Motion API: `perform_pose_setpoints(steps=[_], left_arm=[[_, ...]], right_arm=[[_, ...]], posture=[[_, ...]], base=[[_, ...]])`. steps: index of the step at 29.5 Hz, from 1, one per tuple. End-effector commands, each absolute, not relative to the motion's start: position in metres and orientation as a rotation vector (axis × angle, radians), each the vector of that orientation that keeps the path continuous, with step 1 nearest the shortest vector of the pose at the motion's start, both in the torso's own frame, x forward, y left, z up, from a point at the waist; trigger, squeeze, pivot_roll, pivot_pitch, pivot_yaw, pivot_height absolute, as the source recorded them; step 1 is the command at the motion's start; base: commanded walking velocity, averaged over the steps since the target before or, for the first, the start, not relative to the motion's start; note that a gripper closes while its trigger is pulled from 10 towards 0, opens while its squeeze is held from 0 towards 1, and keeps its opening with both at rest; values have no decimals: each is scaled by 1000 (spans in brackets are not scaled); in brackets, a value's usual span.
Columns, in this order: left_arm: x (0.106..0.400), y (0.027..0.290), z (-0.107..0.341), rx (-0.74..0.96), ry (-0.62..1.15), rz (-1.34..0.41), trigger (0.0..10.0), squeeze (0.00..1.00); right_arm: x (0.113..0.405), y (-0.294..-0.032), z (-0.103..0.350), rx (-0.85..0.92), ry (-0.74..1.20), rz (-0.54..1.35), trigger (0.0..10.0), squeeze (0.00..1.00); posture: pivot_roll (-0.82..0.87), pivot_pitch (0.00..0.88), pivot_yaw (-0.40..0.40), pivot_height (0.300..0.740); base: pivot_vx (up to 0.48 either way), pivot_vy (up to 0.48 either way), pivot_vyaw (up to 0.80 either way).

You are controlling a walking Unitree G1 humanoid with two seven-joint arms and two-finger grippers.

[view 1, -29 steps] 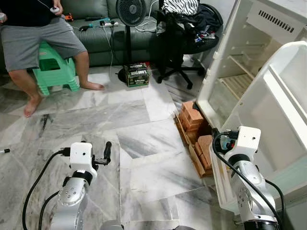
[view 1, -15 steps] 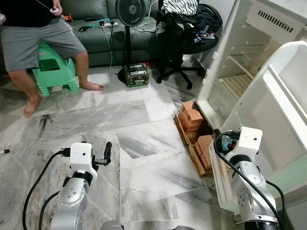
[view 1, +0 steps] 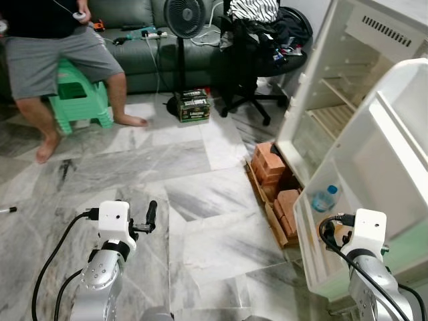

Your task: Restocking fridge

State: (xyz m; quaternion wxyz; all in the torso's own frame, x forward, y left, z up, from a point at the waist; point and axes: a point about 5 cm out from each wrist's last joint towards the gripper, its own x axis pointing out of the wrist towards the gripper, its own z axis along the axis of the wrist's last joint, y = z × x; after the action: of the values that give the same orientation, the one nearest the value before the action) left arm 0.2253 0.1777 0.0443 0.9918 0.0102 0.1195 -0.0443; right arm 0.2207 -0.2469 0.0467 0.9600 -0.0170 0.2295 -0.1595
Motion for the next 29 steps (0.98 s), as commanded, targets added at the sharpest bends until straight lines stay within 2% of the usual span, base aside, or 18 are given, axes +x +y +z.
perform_pose_setpoints(steps=[1, 10, 18, 19, 20, 21, 22, 23, 25, 29], left_arm=[[226, 182, 48, 25, 232, -79, 10000, 0], [226, 183, 48, 20, 232, -79, 10000, 0], [226, 182, 47, 18, 226, -83, 10000, 0], [226, 182, 47, 23, 226, -85, 10000, 0], [226, 182, 47, 23, 226, -85, 10000, 0], [226, 182, 47, 24, 225, -87, 10000, 0], [226, 182, 46, 22, 226, -89, 10000, 0], [226, 182, 46, 22, 226, -89, 10000, 0], [226, 182, 47, 18, 223, -87, 10000, 0], [226, 182, 49, 17, 209, -88, 10000, 0]], right_arm=[[227, -239, 53, -22, 439, -301, 10000, 510], [228, -236, 54, -7, 439, -291, 10000, 506], [233, -230, 55, 22, 422, -286, 10000, 471], [233, -229, 55, 23, 421, -285, 10000, 424], [233, -229, 55, 23, 421, -285, 10000, 424], [233, -228, 56, 26, 419, -284, 10000, 345], [234, -227, 56, 30, 412, -284, 10000, 114], [234, -227, 56, 30, 412, -284, 10000, 114], [237, -225, 59, 37, 398, -283, 10000, 0], [246, -224, 63, 54, 372, -284, 10000, 0]], posture=[[58, 9, -29, 740], [64, 9, -31, 740], [65, 1, -31, 740], [64, 0, -29, 740], [64, 0, -29, 740], [65, 0, -31, 740], [66, 0, -31, 740], [66, 0, -31, 740], [64, 0, -30, 740], [64, 0, -30, 740]], base=[[0, 480, 0], [0, 480, 0], [0, 386, -773], [0, 0, -800], [0, 0, -800], [0, 0, -800], [0, 0, -800], [0, 0, -800], [0, 0, -800], [0, 0, -800]])
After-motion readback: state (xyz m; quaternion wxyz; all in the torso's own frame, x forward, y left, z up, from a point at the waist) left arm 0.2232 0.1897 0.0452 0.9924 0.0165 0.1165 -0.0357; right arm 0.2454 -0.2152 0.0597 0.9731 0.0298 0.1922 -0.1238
